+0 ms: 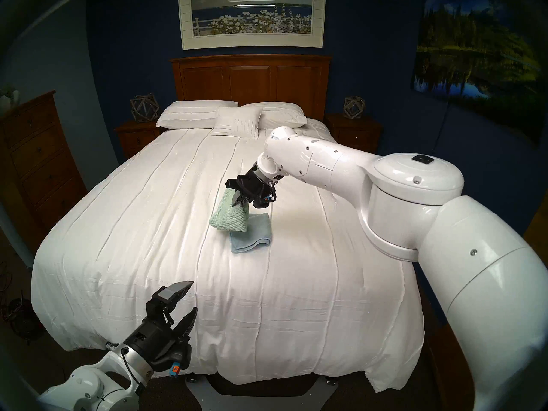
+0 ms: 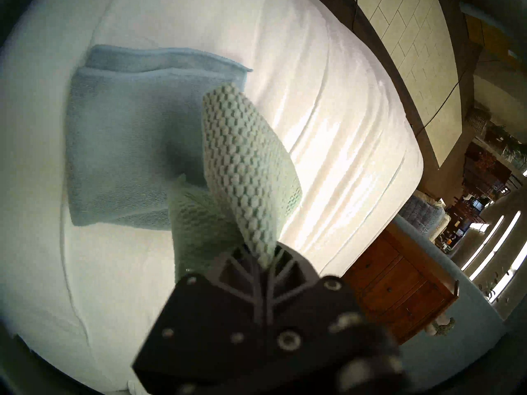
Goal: Fold the hand towels twice and stack them up
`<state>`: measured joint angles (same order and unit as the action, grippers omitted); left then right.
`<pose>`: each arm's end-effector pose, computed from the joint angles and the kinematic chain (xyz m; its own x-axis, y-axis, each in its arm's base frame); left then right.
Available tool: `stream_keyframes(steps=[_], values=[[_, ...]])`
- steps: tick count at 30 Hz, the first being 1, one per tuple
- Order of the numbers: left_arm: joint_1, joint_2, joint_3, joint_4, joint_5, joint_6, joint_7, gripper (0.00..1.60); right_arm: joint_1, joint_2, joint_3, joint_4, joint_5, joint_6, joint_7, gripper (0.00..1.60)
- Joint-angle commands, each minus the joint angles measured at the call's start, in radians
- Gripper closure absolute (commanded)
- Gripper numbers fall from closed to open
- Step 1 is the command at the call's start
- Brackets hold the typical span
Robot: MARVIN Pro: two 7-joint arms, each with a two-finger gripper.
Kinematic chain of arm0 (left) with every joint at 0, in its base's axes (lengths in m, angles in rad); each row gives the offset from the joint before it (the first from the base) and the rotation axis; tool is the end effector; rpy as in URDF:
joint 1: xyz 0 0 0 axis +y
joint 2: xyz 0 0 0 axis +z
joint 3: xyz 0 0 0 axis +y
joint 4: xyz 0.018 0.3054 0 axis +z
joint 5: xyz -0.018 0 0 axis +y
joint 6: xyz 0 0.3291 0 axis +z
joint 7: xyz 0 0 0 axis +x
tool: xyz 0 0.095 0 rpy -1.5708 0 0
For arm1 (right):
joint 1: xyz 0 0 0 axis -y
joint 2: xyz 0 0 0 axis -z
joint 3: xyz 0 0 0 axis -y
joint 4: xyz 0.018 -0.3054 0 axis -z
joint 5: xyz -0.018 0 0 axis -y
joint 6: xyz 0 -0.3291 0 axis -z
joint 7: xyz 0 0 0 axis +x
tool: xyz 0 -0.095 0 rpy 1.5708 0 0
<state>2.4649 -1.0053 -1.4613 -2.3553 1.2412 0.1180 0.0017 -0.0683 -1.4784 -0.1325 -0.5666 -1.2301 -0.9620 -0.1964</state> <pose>0.1830 -0.0103 -0.2789 -0.3329 -0.9418 0.0476 -0.2102 0.0249 -0.9773 0.6254 0.1758 -0.1406 -0.8554 -0.2731 -0.4401 -0.4642 0.7809 0.4179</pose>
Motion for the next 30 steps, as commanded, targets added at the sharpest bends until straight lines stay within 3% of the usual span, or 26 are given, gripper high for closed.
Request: stream_keyframes(steps=[1, 15, 18, 21, 22, 23, 24, 25, 30], values=[[0.000, -0.001, 0.002, -0.022, 0.001, -0.002, 0.007, 0.00, -0.026, 0.026, -0.070, 0.010, -0.018, 0.002, -0.093, 1.60], [0.000, -0.001, 0.001, -0.023, 0.001, -0.002, 0.007, 0.00, -0.018, 0.057, -0.233, 0.051, -0.216, 0.002, -0.291, 1.60], [0.001, -0.001, 0.001, -0.023, 0.001, -0.002, 0.007, 0.00, -0.026, 0.054, -0.248, 0.070, -0.238, 0.002, -0.341, 1.47], [0.001, -0.001, 0.001, -0.023, 0.001, -0.002, 0.007, 0.00, -0.039, 0.053, -0.250, 0.078, -0.247, 0.024, -0.374, 1.17], [0.001, -0.001, 0.001, -0.023, 0.001, -0.002, 0.008, 0.00, -0.042, 0.049, -0.252, 0.083, -0.250, 0.025, -0.383, 0.90], [0.001, -0.001, 0.001, -0.023, 0.001, -0.002, 0.008, 0.00, -0.043, 0.048, -0.249, 0.084, -0.248, 0.027, -0.386, 0.76], [0.001, -0.001, 0.001, -0.023, 0.001, -0.002, 0.008, 0.00, -0.045, 0.046, -0.244, 0.086, -0.243, 0.028, -0.385, 0.09], [0.001, -0.001, 0.001, -0.023, 0.001, -0.002, 0.008, 0.00, -0.045, 0.044, -0.241, 0.087, -0.241, 0.028, -0.387, 0.00], [0.001, -0.001, 0.001, -0.023, 0.001, -0.002, 0.007, 0.00, -0.037, 0.040, -0.232, 0.093, -0.242, 0.034, -0.389, 0.00]])
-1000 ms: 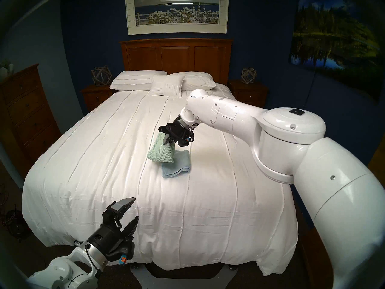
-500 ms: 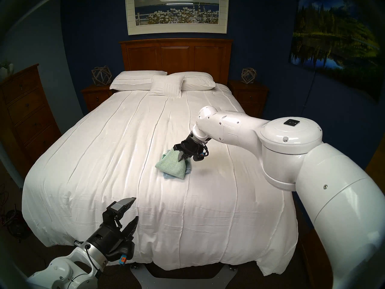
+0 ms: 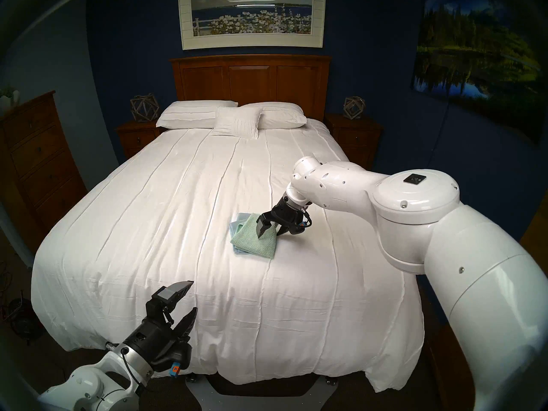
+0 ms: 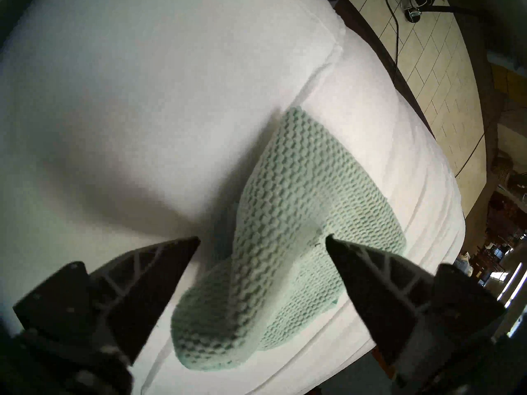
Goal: Fold the hand towels twice and stack them up
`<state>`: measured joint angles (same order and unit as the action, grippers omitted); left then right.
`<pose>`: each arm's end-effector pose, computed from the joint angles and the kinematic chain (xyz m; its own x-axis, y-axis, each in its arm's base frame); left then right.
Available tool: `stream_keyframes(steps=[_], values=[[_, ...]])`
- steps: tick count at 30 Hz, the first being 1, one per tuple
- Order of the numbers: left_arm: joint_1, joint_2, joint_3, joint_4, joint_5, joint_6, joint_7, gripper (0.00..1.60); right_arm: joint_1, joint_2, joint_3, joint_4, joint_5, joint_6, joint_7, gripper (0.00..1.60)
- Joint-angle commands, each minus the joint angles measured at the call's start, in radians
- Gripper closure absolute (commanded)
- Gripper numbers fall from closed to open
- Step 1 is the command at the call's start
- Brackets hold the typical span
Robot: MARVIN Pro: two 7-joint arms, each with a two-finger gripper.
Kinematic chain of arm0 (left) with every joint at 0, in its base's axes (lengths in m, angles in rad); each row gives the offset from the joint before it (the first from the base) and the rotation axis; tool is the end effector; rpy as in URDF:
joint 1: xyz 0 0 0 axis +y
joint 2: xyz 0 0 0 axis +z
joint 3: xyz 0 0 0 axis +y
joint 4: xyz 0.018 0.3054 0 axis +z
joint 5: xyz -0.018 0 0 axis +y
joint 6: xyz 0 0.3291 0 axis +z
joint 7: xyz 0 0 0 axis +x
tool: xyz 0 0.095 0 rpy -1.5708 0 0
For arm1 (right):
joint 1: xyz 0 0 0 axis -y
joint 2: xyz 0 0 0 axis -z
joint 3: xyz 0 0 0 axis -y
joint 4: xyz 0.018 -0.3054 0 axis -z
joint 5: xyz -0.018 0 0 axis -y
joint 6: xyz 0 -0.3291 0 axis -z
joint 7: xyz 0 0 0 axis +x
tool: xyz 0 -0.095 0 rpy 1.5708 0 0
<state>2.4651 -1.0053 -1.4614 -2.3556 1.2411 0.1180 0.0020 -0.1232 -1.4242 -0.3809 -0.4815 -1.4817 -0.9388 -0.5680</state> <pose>0.1830 -0.0103 -0.2787 -0.3329 -0.9418 0.0477 -0.2099 0.0247 -0.9774 0.6199 0.0954 -0.2176 -0.8539 -0.4088 -0.3222 -0.5055 0.7987 0.3263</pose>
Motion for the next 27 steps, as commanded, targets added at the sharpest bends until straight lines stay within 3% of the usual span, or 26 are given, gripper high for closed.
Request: stream_keyframes(steps=[1, 6, 13, 20, 22, 23, 27], values=[[0.000, -0.001, 0.001, -0.023, 0.001, -0.002, 0.007, 0.00, 0.024, -0.011, 0.015, 0.003, 0.004, 0.013, -0.015, 0.00], [0.000, -0.001, 0.002, -0.022, 0.001, -0.002, 0.007, 0.00, 0.062, 0.016, -0.019, -0.030, -0.042, 0.004, 0.008, 0.00], [-0.003, -0.001, 0.002, -0.019, 0.000, -0.002, 0.006, 0.00, 0.099, 0.129, -0.044, -0.083, -0.042, -0.021, -0.041, 0.00], [-0.005, -0.001, 0.002, -0.014, 0.000, -0.002, 0.004, 0.00, 0.116, 0.197, -0.047, -0.025, -0.013, -0.021, -0.076, 0.00], [-0.005, -0.001, 0.002, -0.014, 0.000, -0.002, 0.004, 0.00, 0.125, 0.247, -0.035, -0.051, 0.001, -0.021, -0.098, 0.00], [-0.006, -0.001, 0.002, -0.014, 0.000, -0.002, 0.004, 0.00, 0.123, 0.220, -0.046, -0.026, 0.003, -0.021, -0.106, 0.00], [-0.006, -0.001, 0.003, -0.014, 0.000, -0.002, 0.004, 0.00, 0.136, 0.305, -0.032, -0.095, 0.020, -0.021, -0.149, 0.00]])
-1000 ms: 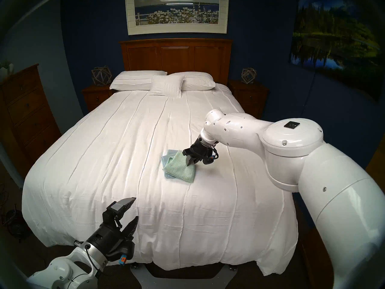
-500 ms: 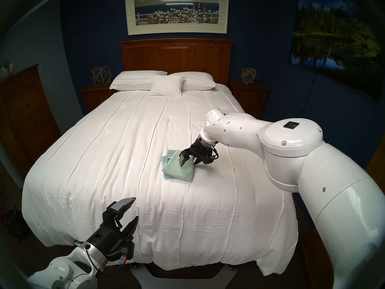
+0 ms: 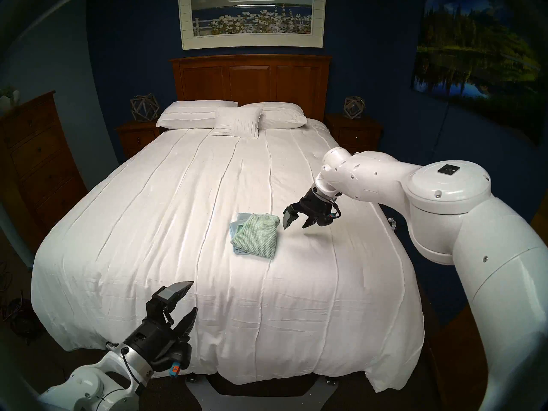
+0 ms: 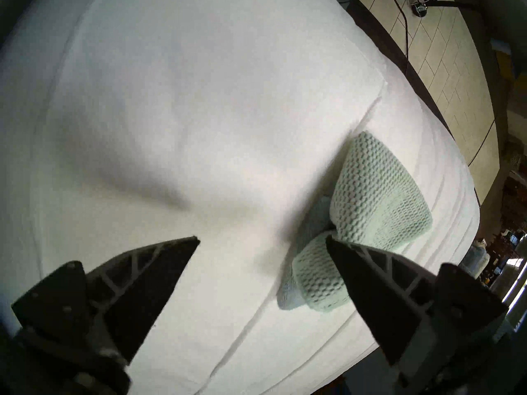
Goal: Fold the hand towels twice and stack them up
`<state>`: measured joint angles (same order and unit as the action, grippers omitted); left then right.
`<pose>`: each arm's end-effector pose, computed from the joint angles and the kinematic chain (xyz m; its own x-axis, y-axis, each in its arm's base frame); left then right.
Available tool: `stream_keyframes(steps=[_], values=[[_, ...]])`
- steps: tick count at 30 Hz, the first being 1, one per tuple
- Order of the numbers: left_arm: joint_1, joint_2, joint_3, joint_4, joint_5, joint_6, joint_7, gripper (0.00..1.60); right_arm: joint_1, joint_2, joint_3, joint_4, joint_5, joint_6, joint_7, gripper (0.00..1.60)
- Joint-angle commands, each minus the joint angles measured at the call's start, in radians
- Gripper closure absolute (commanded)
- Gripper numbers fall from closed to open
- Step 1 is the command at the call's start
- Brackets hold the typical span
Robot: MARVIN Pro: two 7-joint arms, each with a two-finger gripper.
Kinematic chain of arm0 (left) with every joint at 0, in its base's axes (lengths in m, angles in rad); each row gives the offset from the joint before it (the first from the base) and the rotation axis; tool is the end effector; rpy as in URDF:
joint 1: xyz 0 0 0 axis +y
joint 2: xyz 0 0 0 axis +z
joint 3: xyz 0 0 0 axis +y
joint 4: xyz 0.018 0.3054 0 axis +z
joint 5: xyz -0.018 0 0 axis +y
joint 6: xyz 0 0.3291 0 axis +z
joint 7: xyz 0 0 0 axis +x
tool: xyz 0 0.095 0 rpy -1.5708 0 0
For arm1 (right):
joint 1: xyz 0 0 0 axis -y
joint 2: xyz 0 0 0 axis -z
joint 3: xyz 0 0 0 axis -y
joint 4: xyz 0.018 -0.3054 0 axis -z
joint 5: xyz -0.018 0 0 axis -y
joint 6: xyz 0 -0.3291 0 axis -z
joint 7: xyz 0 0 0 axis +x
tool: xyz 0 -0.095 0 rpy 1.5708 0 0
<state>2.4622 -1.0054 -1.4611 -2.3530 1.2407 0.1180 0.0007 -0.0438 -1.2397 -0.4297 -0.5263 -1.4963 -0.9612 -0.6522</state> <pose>0.1836 -0.0100 -0.2794 -0.3323 -0.9420 0.0470 -0.2107 0.0256 -0.9772 0.6291 -0.0103 -0.1812 -0.8939 -0.3099 -0.3240 -0.4126 0.8514 0.3238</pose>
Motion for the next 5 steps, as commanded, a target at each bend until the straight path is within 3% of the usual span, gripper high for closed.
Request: stream_keyframes(steps=[1, 3, 4, 5], values=[[-0.003, -0.001, 0.003, -0.017, 0.000, -0.002, 0.005, 0.00, 0.055, 0.101, 0.007, -0.034, 0.035, 0.001, -0.075, 0.00], [-0.004, -0.001, 0.003, -0.017, 0.000, -0.002, 0.005, 0.00, 0.066, 0.160, 0.017, -0.098, 0.042, 0.001, -0.095, 0.00], [-0.004, -0.001, 0.003, -0.017, 0.000, -0.002, 0.005, 0.00, 0.065, 0.129, 0.002, -0.071, 0.041, 0.001, -0.106, 0.00], [-0.004, -0.001, 0.003, -0.018, 0.000, -0.002, 0.005, 0.00, 0.072, 0.172, 0.012, -0.118, 0.044, 0.001, -0.114, 0.00]])
